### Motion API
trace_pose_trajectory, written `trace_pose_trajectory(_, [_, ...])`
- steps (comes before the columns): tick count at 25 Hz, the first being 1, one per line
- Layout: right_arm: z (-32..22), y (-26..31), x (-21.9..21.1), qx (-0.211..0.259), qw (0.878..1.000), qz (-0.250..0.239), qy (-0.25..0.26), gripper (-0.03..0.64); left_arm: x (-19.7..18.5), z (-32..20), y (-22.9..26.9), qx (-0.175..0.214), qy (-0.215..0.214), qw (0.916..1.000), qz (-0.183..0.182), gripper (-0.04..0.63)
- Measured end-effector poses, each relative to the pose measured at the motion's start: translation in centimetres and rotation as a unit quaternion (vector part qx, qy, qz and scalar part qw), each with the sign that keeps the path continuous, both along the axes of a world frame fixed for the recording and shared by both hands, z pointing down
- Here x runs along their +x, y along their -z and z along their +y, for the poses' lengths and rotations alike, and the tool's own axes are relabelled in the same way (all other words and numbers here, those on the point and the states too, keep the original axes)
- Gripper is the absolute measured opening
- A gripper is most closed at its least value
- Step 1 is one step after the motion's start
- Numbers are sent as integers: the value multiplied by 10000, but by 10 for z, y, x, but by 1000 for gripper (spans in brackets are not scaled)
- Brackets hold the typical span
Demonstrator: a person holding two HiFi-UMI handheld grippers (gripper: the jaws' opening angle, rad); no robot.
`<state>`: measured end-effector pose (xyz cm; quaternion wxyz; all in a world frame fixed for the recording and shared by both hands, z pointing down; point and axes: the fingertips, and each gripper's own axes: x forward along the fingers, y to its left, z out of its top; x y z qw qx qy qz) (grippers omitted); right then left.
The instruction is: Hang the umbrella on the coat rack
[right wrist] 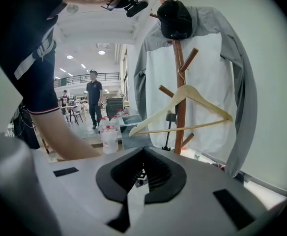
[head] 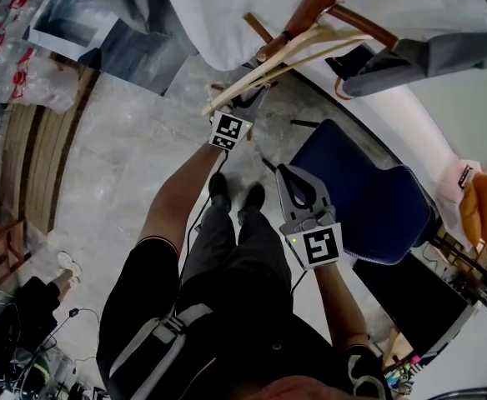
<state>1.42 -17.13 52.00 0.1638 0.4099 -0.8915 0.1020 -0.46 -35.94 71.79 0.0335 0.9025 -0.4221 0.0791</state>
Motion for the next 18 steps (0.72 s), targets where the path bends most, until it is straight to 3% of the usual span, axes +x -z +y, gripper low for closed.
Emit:
trace_pose_trajectory(9, [2, 2, 3, 12, 10000, 2, -22, 2, -3, 0, 1, -19, 56, 9999, -97, 206])
trace_pose_trajectory(18, [4, 8, 7, 14, 10000, 3, -29, 2, -14, 6, -16, -399, 172, 9987, -277, 449])
